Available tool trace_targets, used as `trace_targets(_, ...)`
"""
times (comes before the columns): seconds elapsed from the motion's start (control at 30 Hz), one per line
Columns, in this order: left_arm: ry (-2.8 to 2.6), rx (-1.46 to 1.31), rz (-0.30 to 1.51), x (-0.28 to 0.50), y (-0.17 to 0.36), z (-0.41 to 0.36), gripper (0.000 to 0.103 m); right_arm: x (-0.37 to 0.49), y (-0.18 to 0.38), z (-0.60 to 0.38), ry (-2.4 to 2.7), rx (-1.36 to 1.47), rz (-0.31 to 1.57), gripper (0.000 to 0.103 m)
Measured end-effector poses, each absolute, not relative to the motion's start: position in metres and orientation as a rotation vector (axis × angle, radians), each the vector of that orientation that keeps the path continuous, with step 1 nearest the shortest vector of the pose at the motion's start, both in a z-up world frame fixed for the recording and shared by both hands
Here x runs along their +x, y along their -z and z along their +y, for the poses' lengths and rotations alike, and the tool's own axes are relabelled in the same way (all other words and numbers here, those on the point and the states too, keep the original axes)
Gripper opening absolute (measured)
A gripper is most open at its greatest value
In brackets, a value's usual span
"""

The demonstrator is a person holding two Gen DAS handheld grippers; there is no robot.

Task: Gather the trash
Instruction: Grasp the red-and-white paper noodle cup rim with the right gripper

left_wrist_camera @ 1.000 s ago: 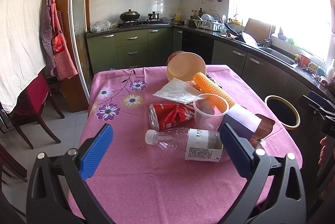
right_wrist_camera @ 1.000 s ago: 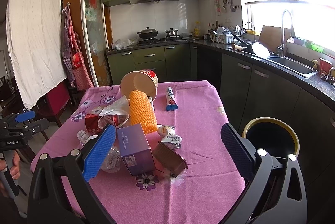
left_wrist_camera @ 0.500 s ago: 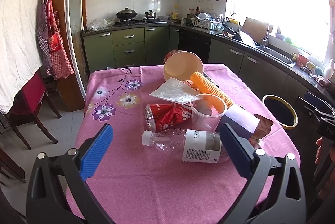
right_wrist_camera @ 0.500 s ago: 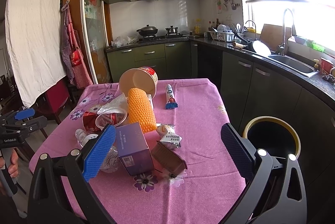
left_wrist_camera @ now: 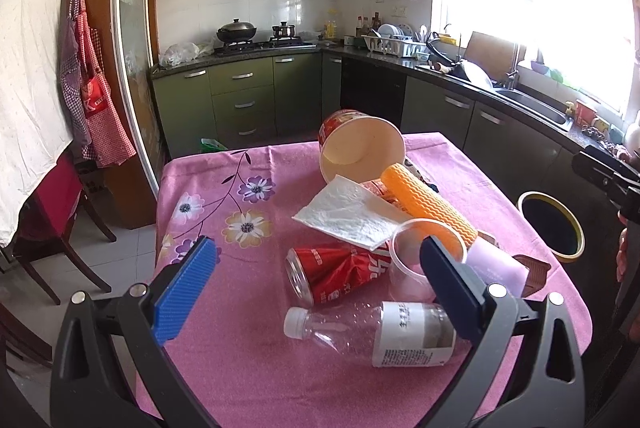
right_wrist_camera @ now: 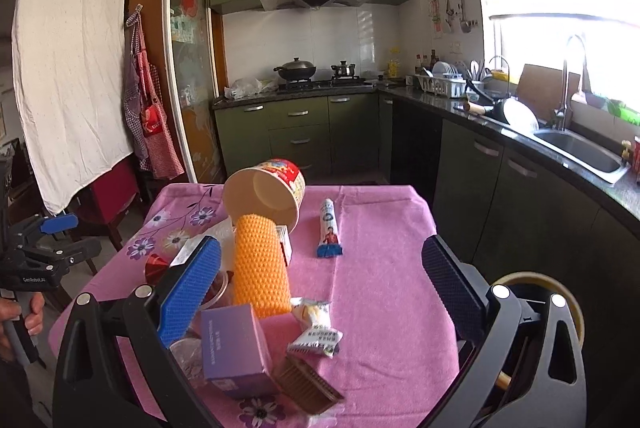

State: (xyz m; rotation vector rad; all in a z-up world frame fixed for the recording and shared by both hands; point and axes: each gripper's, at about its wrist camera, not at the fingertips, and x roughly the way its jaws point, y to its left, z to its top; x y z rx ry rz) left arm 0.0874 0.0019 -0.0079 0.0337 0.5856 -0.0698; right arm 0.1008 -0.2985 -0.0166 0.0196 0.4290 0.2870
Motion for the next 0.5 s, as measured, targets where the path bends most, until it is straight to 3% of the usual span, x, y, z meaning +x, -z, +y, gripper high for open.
trace_targets(0.37,0.060,0.034,0.600,0.171,0.009,0.018,0.097,0.235,0.019,-0.232,-0.421,-0.147,0.503,0.099)
trace_targets(0.5,0.054,0.009,0.611,0.200,0.014,0.027,0.097,0.286,0.035,-0.198,-0.447,-0.273,0.549,0.090)
